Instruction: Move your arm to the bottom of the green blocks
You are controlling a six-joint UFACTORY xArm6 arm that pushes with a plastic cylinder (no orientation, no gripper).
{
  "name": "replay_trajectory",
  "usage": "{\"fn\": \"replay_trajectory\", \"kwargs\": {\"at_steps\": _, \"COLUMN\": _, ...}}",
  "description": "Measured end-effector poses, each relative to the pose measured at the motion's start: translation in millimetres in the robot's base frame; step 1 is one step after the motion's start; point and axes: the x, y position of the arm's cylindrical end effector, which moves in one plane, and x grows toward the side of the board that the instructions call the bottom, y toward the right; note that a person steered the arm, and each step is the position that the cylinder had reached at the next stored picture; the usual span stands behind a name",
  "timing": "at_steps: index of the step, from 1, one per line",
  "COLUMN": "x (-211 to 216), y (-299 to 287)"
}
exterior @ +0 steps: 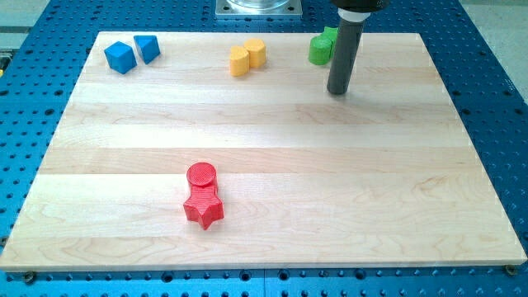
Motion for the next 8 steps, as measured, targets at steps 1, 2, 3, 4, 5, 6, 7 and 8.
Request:
{"fn": "replay_trajectory", "kwargs": {"at_steps": 1, "x": -0.7, "y": 0.9}}
{"fn": "replay_trajectory", "kwargs": {"at_steps": 2, "x": -0.7, "y": 3.0}}
{"fn": "replay_trajectory", "kwargs": {"at_steps": 3, "x": 7.1, "y": 3.7}}
{"fn": "replay_trajectory", "kwargs": {"at_steps": 4, "x": 12.3, "y": 3.7}}
{"fn": "replay_trajectory", "kwargs": {"at_steps": 5, "x": 19.3, "y": 3.6}}
{"fn": "replay_trajectory", "kwargs": {"at_steps": 6, "x": 19.3, "y": 3.0}}
{"fn": "replay_trajectory", "kwargs": {"at_steps": 7, "x": 19.3, "y": 3.0}}
{"fn": "replay_trajectory", "kwargs": {"at_steps": 8, "x": 23.5, "y": 3.0}}
